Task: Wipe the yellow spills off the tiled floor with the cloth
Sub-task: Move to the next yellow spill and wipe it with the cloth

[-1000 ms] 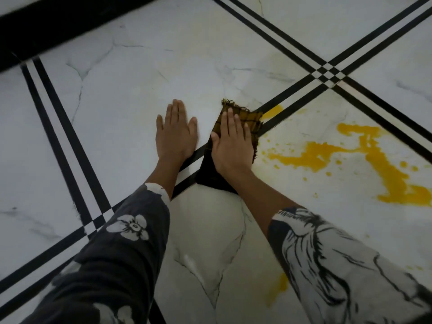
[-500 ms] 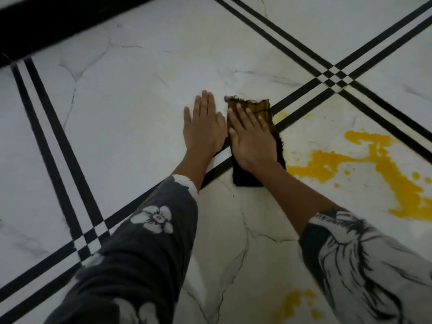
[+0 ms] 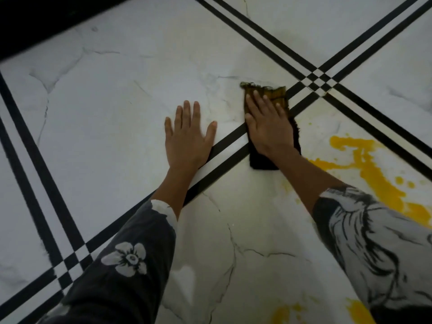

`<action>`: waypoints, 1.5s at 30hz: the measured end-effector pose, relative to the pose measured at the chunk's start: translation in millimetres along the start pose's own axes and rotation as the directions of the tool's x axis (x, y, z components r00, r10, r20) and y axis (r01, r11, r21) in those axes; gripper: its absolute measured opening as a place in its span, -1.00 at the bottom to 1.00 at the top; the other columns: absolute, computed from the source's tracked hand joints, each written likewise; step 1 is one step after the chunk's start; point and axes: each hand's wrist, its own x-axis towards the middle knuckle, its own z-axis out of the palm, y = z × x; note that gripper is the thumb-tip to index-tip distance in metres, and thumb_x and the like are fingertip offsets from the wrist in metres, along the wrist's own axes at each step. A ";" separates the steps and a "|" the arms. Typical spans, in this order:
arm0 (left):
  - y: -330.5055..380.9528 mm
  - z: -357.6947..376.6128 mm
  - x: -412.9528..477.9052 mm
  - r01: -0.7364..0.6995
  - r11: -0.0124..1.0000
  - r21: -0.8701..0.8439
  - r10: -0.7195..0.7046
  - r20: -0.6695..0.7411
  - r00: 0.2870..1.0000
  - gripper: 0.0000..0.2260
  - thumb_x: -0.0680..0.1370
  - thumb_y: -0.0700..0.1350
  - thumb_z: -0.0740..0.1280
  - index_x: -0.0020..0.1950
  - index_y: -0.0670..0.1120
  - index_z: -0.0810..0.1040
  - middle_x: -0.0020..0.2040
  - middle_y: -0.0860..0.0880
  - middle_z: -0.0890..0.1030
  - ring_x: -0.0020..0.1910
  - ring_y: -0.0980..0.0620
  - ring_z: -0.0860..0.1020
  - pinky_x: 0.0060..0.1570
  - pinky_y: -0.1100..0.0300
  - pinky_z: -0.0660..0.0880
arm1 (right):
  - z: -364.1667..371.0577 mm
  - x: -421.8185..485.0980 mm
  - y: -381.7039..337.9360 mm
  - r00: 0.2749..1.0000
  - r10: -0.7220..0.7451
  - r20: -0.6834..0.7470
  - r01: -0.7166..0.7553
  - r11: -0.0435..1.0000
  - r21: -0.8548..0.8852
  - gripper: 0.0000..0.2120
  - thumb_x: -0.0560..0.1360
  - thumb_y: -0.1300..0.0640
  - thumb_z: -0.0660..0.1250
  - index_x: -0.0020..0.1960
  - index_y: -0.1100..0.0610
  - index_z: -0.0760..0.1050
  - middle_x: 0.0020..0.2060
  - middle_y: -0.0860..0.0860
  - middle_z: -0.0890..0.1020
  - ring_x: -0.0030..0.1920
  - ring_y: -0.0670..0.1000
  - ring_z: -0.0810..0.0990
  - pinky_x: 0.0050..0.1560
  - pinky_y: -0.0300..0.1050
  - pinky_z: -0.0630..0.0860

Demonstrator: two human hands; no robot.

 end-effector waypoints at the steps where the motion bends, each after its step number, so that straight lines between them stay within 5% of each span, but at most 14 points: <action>1: 0.3 0.7 -0.7 0.002 1.000 -0.001 -0.002 0.004 1.000 -0.42 0.61 0.21 -0.10 0.55 -0.03 -0.08 0.56 -0.07 -0.03 0.53 -0.03 -0.07 0.46 -0.02 -0.16 | 2.0 -9.5 4.0 0.998 0.051 -0.027 -0.050 0.999 0.001 -0.52 0.63 -0.02 -0.19 0.52 0.04 -0.09 0.53 -0.01 -0.02 0.52 -0.01 -0.06 0.47 -0.07 -0.15; 5: 2.2 0.5 0.2 0.018 1.000 -0.009 -0.018 -0.005 1.000 -0.46 0.62 0.16 -0.10 0.55 -0.03 -0.07 0.56 -0.07 -0.02 0.53 -0.02 -0.06 0.46 -0.02 -0.16 | 11.4 -67.6 -35.9 1.000 -0.001 -0.027 0.001 1.000 0.002 -0.44 0.55 -0.07 -0.32 0.52 0.04 -0.09 0.52 0.00 -0.01 0.52 0.02 -0.05 0.46 -0.04 -0.16; 9: 0.8 -0.8 2.4 0.023 0.997 -0.069 -0.023 0.003 1.000 -0.53 0.65 0.07 -0.15 0.55 -0.01 -0.04 0.56 -0.03 -0.02 0.53 0.02 -0.06 0.47 -0.01 -0.17 | 7.3 -17.2 -49.6 0.984 -0.176 0.021 0.176 0.984 -0.010 -0.53 0.63 -0.02 -0.16 0.52 0.01 -0.09 0.53 -0.03 0.01 0.52 -0.02 -0.03 0.47 -0.05 -0.11; 14: 0.8 -1.3 1.4 0.022 0.993 -0.112 -0.022 -0.002 1.000 -0.51 0.64 0.10 -0.16 0.55 -0.02 -0.02 0.56 -0.03 0.00 0.53 0.02 -0.06 0.46 0.00 -0.18 | 1.9 3.0 -0.6 0.999 0.037 -0.027 -0.037 0.999 0.002 -0.52 0.62 -0.02 -0.19 0.52 0.04 -0.07 0.53 0.00 0.01 0.52 0.01 -0.02 0.47 -0.03 -0.10; 21: 1.6 0.6 3.1 0.041 0.996 -0.077 -0.041 0.003 0.999 -0.53 0.65 0.03 -0.13 0.55 -0.08 -0.08 0.56 -0.02 -0.02 0.53 0.03 -0.06 0.47 0.01 -0.17 | 10.3 -23.0 -37.9 0.987 -0.160 0.018 0.161 0.987 -0.014 -0.48 0.58 -0.06 -0.26 0.52 0.02 -0.04 0.52 -0.02 0.04 0.51 0.00 0.01 0.47 -0.04 -0.11; 27: 0.7 4.2 3.5 0.026 0.998 -0.049 -0.027 -0.006 1.000 -0.52 0.65 0.00 -0.10 0.55 -0.09 -0.08 0.56 -0.03 -0.01 0.53 0.02 -0.05 0.47 -0.01 -0.16 | 8.1 -10.2 -7.6 0.998 0.045 -0.044 -0.044 0.999 0.014 -0.52 0.62 -0.02 -0.19 0.52 0.04 -0.07 0.53 -0.01 0.00 0.52 0.01 -0.04 0.47 -0.04 -0.14; 31: 0.8 1.6 3.2 0.039 0.998 -0.052 -0.039 -0.011 0.999 -0.52 0.65 -0.01 -0.09 0.55 -0.10 -0.07 0.56 -0.05 -0.01 0.53 0.01 -0.04 0.48 -0.02 -0.14 | 12.9 -58.8 -42.5 0.998 -0.059 -0.006 0.058 0.998 -0.008 -0.49 0.60 -0.06 -0.24 0.52 0.01 -0.10 0.53 -0.03 -0.03 0.52 -0.01 -0.07 0.45 -0.07 -0.19; 36: -1.0 1.4 4.9 0.020 0.999 -0.035 -0.021 -0.016 1.000 -0.52 0.65 -0.01 -0.09 0.55 -0.11 -0.06 0.56 -0.06 0.01 0.53 -0.01 -0.02 0.47 -0.03 -0.14 | 4.8 0.4 -30.7 0.999 -0.043 0.008 0.042 0.999 0.034 -0.53 0.63 -0.01 -0.12 0.52 0.01 -0.07 0.53 -0.04 0.00 0.52 -0.02 -0.06 0.47 -0.06 -0.15; 42: -2.4 2.2 4.1 0.027 1.000 0.001 -0.027 -0.012 1.000 -0.51 0.65 0.00 -0.10 0.55 -0.12 -0.06 0.56 -0.07 0.01 0.53 -0.02 -0.02 0.48 -0.05 -0.12 | -9.6 -40.1 47.4 0.972 0.227 -0.057 -0.227 0.974 0.003 -0.52 0.63 -0.02 -0.17 0.52 0.04 -0.08 0.53 -0.01 0.01 0.52 0.00 -0.03 0.48 -0.03 -0.11; 45: 24.0 -8.6 -1.2 0.068 0.998 -0.020 -0.068 0.006 0.998 -0.51 0.65 -0.01 -0.08 0.54 -0.14 -0.10 0.56 -0.09 -0.05 0.53 -0.04 -0.06 0.46 -0.09 -0.17 | -3.0 -94.9 32.9 0.971 0.233 -0.049 -0.234 0.972 -0.025 -0.42 0.54 -0.09 -0.34 0.52 0.05 -0.11 0.52 -0.02 -0.01 0.52 0.01 -0.03 0.47 -0.05 -0.14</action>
